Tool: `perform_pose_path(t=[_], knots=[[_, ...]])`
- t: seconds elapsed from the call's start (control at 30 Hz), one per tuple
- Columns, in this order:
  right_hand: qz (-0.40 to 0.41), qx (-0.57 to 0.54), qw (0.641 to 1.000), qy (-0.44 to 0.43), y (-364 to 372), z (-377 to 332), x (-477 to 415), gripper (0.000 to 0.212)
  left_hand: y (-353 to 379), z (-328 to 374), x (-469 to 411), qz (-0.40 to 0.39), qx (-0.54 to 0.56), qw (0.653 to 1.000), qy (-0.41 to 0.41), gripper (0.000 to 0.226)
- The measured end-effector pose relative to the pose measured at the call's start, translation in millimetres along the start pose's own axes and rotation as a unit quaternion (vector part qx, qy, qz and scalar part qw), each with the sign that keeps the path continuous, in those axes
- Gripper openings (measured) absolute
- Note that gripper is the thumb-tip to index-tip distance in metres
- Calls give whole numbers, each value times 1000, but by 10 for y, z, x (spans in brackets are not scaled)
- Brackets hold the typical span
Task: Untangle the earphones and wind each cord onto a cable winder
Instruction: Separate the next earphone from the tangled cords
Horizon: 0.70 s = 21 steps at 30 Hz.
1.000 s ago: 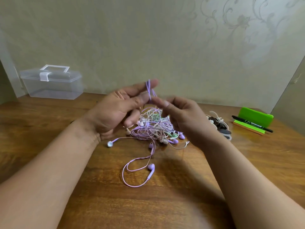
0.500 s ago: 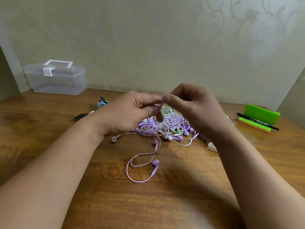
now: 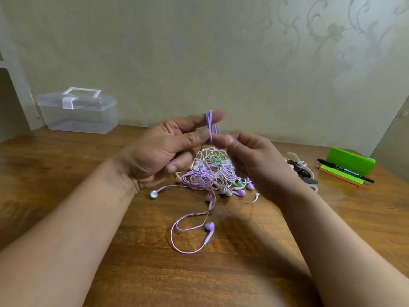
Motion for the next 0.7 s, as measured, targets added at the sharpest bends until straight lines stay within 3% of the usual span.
perform_pose_path(t=[0.07, 0.2, 0.33, 0.47, 0.53, 0.6, 0.7], knots=[[19, 85, 996, 3, 42, 22, 4, 25, -135, -6, -44, 60, -41, 997, 21, 42], [27, 270, 962, -38, 188, -99, 68, 21, -303, -53, -76, 124, -228, 965, 30, 43], [54, 288, 955, -37, 91, -222, 88, 26, -306, -135, -50, 44, -403, 914, 9, 45], [65, 191, 979, -12, -130, -207, 60, 28, -167, -186, -19, -49, -511, 858, -19, 35], [61, 144, 988, -11, -179, -191, 47, 25, -53, -177, 24, -91, -473, 875, -52, 32], [37, 75, 996, -5, -188, -176, 38, 23, 99, -156, 76, -134, -352, 923, -75, 36], [-23, -50, 998, 4, -83, -129, 26, 21, 172, -30, 73, -97, -164, 981, -33, 43]])
Point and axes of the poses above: each hand's wrist, its own x-axis away from the middle knuckle, its own y-axis out of the palm, z = x × y, the point moved 8 cm from there along -x, towards the middle knuckle, and after that the axes turned 10 degrees about y, right-handed, at the moved point
